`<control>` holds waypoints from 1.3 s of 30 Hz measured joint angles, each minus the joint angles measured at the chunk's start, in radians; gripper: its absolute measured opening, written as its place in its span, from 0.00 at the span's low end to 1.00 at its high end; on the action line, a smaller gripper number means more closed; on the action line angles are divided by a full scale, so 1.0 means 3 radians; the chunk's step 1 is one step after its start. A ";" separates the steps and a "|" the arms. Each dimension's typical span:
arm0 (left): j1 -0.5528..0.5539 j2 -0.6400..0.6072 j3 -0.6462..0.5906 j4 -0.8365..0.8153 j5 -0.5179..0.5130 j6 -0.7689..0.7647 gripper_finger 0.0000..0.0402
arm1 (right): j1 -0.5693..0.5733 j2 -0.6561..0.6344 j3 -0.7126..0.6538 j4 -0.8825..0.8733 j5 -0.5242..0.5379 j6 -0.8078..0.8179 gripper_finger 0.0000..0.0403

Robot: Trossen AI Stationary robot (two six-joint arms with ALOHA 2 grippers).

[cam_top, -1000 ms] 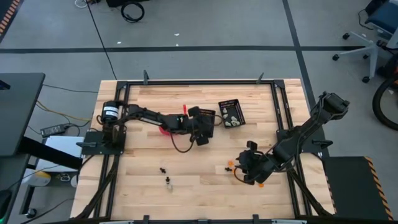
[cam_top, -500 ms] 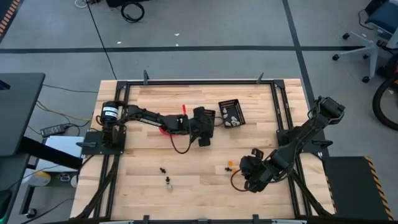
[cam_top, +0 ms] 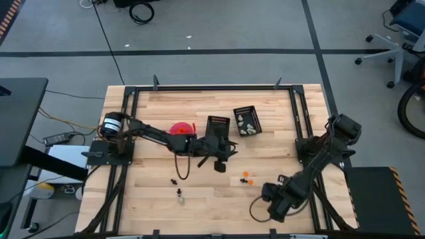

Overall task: Sort Halloween decoration
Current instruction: Put the orange pumpkin toy into the red bowl

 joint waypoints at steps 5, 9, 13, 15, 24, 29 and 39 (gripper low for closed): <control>-0.0052 -0.0197 0.0003 0.0016 0.0340 -0.0018 0.39 | 0.0300 -0.0008 0.0000 -0.0183 0.0288 0.0073 0.38; -0.0076 -0.0280 -0.0059 0.0056 0.0522 -0.0095 0.39 | 0.0580 -0.0016 0.0000 -0.0259 0.0674 0.0032 0.38; -0.0127 -0.0284 -0.0389 0.0457 0.0545 -0.0172 0.39 | 0.0681 0.0030 -0.0006 -0.0273 0.0750 0.0027 0.39; -0.0177 -0.0284 -0.0637 0.0924 0.0545 -0.0210 0.39 | 0.0687 0.0055 -0.0008 -0.0282 0.0752 0.0031 0.41; -0.0465 -0.0736 -0.1449 0.1743 0.0315 -0.0767 0.39 | 0.0536 0.0091 -0.0132 -0.0300 0.0633 -0.0113 0.61; -0.0760 -0.0952 -0.1666 0.1736 0.0026 -0.1070 0.39 | 0.0467 0.0091 -0.0139 -0.0280 0.0474 -0.0416 0.67; -0.1059 -0.0979 -0.1695 0.1508 -0.0481 -0.1234 0.39 | 0.0381 0.0091 -0.0228 -0.0097 0.0483 -0.0543 0.60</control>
